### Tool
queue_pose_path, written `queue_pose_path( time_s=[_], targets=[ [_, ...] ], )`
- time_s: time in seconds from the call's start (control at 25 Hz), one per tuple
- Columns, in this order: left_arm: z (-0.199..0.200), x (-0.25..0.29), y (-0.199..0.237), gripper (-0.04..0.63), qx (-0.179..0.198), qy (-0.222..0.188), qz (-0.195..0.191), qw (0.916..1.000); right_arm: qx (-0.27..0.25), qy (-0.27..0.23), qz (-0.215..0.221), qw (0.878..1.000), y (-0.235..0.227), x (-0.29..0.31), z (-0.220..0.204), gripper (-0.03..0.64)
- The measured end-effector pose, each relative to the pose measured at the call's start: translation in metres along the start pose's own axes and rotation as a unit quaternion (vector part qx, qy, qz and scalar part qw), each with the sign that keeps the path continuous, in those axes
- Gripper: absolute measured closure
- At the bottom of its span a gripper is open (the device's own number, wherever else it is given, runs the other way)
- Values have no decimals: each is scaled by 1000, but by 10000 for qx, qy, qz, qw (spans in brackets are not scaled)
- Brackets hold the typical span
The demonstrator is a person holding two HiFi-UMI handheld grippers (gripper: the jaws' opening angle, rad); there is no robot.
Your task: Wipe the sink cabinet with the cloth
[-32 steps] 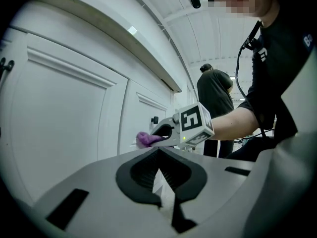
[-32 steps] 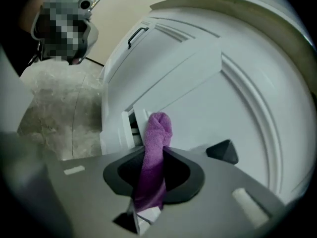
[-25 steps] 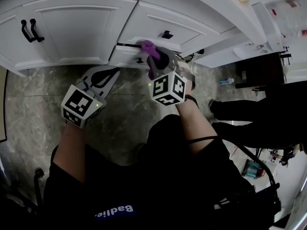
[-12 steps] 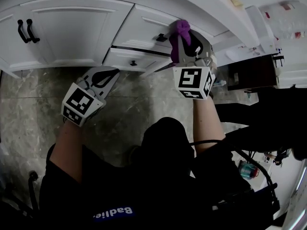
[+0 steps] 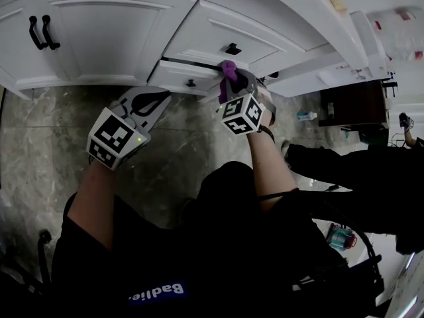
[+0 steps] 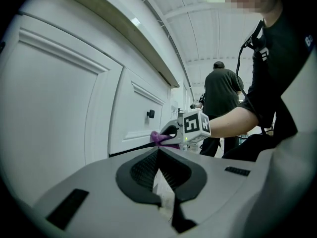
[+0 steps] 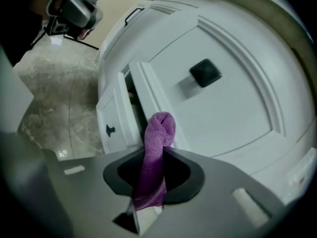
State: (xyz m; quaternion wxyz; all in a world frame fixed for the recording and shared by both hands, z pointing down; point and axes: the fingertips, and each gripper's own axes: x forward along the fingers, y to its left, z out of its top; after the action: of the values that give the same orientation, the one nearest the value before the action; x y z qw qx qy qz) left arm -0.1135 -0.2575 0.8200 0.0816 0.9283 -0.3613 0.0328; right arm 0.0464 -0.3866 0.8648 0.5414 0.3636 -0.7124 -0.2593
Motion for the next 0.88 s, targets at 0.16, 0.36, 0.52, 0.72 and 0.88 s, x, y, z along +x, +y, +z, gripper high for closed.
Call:
queue_pose_path(
  time_s=[0.16, 0.36, 0.52, 0.72, 0.88],
  targets=[
    [-2, 2, -4, 606, 12, 22, -75, 10000, -40, 59, 176, 9998, 14, -5, -7, 541],
    [1, 4, -4, 606, 39, -50, -105, 9999, 397, -546, -585, 9960, -59, -58, 21, 541],
    [-4, 9, -8, 606, 42, 34, -151, 9999, 427, -947, -1334, 9856, -126, -106, 44, 541],
    [7, 11, -19, 606, 128, -53, -281, 9995, 199, -759, -1796, 9806, -164, -116, 32, 541],
    [5, 14, -23, 606, 160, -9, -337, 9993, 203, -666, -1875, 9798, -158, -103, 17, 541]
  ],
)
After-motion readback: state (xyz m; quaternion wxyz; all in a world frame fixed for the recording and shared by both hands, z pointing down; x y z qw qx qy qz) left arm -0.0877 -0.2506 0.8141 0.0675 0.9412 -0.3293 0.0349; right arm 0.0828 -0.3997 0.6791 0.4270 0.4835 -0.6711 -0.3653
